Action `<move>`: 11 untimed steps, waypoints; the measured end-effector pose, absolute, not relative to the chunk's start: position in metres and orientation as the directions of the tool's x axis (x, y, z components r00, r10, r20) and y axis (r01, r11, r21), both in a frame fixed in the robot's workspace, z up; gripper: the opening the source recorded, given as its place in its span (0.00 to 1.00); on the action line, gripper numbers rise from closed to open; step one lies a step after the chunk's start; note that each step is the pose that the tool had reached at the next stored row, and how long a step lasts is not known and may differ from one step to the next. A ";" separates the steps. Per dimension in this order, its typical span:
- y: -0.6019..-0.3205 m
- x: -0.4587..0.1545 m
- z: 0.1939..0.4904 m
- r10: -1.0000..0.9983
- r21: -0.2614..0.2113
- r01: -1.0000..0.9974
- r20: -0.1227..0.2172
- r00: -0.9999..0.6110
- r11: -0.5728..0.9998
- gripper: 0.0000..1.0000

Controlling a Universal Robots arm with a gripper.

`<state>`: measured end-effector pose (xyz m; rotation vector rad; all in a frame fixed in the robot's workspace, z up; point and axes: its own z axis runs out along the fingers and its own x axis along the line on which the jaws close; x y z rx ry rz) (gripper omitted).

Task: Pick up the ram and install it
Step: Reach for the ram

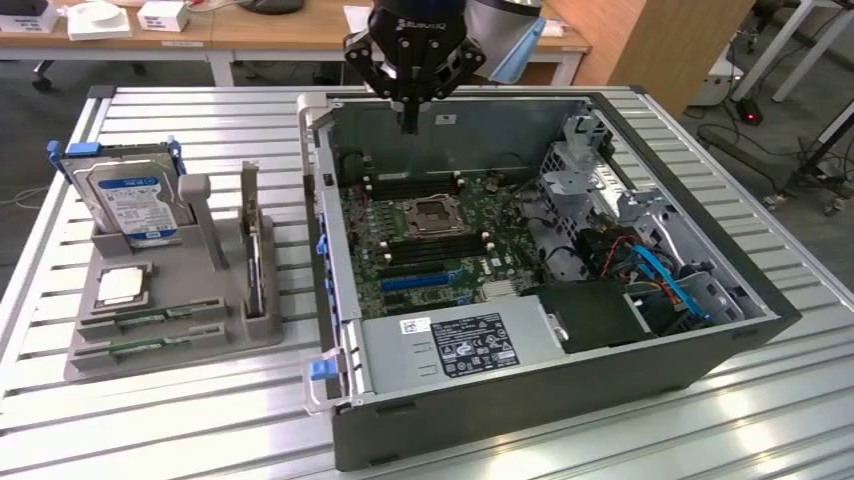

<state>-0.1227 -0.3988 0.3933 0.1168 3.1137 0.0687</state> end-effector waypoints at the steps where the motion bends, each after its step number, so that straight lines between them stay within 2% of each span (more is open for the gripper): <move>1: -0.399 -0.124 0.393 0.075 0.045 0.074 -0.023 -0.997 0.996 0.09; 11: -0.399 -0.155 0.391 0.075 0.045 0.074 -0.026 -0.997 0.996 0.09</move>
